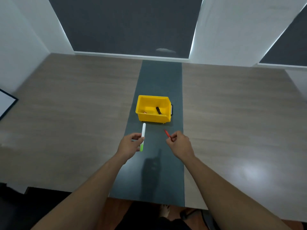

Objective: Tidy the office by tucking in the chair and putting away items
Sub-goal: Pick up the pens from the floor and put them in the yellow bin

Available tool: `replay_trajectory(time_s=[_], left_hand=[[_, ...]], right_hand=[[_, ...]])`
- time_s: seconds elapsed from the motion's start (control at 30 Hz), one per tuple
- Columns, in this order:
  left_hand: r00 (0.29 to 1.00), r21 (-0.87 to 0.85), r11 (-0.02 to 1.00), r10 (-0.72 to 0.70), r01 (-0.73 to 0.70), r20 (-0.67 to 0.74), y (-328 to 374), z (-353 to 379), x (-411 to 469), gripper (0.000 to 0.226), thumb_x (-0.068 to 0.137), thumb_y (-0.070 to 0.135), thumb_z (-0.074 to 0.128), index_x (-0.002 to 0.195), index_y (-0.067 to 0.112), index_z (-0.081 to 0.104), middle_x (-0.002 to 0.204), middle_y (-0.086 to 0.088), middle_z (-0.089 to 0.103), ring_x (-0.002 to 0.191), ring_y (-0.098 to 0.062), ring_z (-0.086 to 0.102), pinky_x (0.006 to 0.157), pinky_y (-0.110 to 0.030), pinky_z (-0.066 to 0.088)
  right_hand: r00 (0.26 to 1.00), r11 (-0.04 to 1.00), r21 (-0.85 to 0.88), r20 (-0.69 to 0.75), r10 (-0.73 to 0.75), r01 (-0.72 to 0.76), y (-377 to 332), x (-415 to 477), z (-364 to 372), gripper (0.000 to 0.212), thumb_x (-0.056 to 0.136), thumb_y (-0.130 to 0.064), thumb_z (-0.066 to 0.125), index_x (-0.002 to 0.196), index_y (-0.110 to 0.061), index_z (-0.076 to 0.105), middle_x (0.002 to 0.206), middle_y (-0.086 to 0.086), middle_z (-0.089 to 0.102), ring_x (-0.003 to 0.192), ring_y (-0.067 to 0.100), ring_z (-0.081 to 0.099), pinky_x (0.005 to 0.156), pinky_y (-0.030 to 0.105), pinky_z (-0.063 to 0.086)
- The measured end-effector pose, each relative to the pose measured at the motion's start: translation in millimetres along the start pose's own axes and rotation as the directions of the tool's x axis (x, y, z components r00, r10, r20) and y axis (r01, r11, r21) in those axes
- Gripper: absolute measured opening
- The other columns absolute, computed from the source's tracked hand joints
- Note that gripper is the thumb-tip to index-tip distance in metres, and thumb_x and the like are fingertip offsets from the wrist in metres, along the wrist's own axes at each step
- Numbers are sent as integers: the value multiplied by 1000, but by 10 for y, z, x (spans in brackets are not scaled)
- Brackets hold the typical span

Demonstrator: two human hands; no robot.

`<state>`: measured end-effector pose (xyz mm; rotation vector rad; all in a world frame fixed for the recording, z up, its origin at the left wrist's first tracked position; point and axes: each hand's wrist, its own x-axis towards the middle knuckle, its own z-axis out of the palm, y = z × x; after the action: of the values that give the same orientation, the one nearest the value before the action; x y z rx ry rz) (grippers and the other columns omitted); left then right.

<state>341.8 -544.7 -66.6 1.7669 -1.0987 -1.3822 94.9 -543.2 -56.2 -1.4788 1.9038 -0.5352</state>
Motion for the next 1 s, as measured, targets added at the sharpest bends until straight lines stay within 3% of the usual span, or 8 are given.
replay_trajectory(time_s=[0.17, 0.3, 0.4, 0.6, 0.83, 0.9, 1.0], left_hand=[[1000, 23, 1000, -18, 18, -10, 286, -34, 556, 27, 100, 23, 74, 126, 16, 73, 115, -11, 72, 103, -35, 75, 87, -53, 67], [998, 17, 998, -63, 63, 10, 509, -19, 1036, 28, 100, 21, 74, 127, 13, 71, 117, -11, 72, 104, -34, 75, 89, -51, 67], [995, 15, 995, -102, 102, 12, 621, 15, 1431, 29, 100, 23, 75, 127, 14, 70, 119, -8, 71, 104, -31, 75, 87, -46, 67], [984, 43, 983, -179, 179, 11, 665, 97, 2145, 34, 97, 23, 78, 127, 10, 69, 121, -11, 71, 104, -31, 75, 87, -50, 67], [973, 108, 967, -231, 229, 7, 619, 170, 2678, 37, 95, 21, 80, 127, 7, 68, 118, -5, 65, 89, -20, 71, 55, -21, 62], [970, 117, 964, -242, 239, 10, 607, 186, 2751, 40, 96, 21, 79, 130, 7, 67, 120, -5, 65, 99, -26, 72, 60, -24, 63], [964, 114, 958, -266, 263, 10, 586, 188, 2815, 40, 96, 24, 79, 131, 9, 66, 124, -6, 66, 110, -31, 73, 81, -38, 67]], right_hand=[[1000, 998, 48, 12, -28, 28, -131, 586, 30, 15, 99, -31, 69, 104, -17, 65, 93, -6, 66, 80, 6, 61, 61, 25, 46], [1000, 996, 86, -2, 3, -3, -216, 1063, 88, 13, 100, -29, 68, 107, -18, 68, 99, -2, 72, 86, 11, 67, 75, 36, 60], [999, 995, 91, 6, 36, -36, -243, 1445, 170, 13, 102, -30, 67, 109, -20, 70, 105, -1, 75, 92, 15, 70, 81, 40, 62], [996, 996, 21, 28, 84, -85, -281, 2084, 415, 25, 104, -24, 65, 126, -12, 70, 123, 6, 73, 104, 20, 68, 81, 26, 48], [993, 993, -52, 50, 111, -109, -278, 2564, 688, 32, 104, -30, 65, 132, -15, 67, 125, 5, 75, 108, 23, 72, 80, 29, 55], [994, 993, -65, 41, 105, -102, -297, 2651, 744, 33, 104, -33, 66, 132, -16, 66, 123, 5, 75, 107, 23, 72, 82, 32, 58], [996, 995, -50, 43, 84, -81, -343, 2722, 804, 32, 102, -34, 68, 130, -18, 66, 118, 5, 76, 107, 23, 71, 87, 40, 63]])
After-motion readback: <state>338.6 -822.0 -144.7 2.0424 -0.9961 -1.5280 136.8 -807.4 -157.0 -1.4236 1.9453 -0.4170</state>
